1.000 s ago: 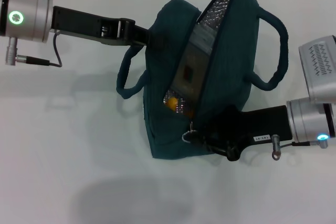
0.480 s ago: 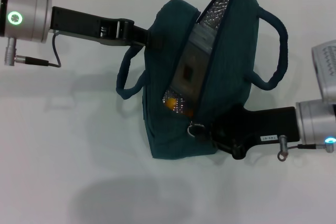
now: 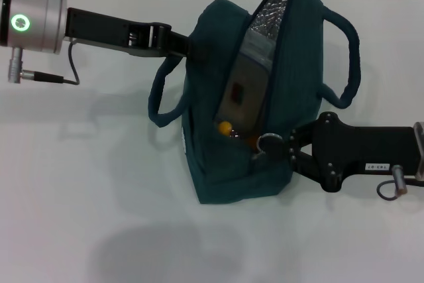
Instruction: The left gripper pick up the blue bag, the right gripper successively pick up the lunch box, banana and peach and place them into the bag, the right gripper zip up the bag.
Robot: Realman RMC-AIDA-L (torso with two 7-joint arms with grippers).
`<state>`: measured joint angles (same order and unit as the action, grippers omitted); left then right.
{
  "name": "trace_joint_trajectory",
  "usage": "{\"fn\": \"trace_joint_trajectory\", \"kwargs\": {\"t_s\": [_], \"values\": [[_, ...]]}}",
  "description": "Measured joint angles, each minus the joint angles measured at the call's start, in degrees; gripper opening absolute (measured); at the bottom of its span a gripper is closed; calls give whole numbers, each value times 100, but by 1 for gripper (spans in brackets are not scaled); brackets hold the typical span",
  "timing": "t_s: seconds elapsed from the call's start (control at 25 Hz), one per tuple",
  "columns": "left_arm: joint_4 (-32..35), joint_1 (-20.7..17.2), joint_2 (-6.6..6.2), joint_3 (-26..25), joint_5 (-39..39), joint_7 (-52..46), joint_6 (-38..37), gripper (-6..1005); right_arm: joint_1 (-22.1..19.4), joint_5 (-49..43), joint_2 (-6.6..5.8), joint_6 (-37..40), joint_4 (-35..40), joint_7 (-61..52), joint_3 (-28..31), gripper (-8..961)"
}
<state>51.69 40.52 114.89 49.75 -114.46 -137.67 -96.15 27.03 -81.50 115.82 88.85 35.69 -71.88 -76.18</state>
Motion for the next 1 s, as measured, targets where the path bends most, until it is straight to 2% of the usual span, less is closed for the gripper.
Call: {"fn": "trace_joint_trajectory", "kwargs": {"t_s": [0.28,0.52,0.8,0.92,1.0], "values": [[-10,14,97,0,263,181,19,77,35,197,27,235,-34,316,-123,18],[-164,-3,123,-58,706,608,66,77,138,222,27,245,-130,332,-175,19],[-851,-19,82,-982,910,1328,80,77,170,232,9,298,-144,291,-160,21],[-1136,-128,51,-1464,995,1733,11,190,180,260,1,379,-148,280,-133,22],[-1233,-329,42,-1639,1213,2132,-162,265,204,363,-13,443,-142,279,-129,23]]}}
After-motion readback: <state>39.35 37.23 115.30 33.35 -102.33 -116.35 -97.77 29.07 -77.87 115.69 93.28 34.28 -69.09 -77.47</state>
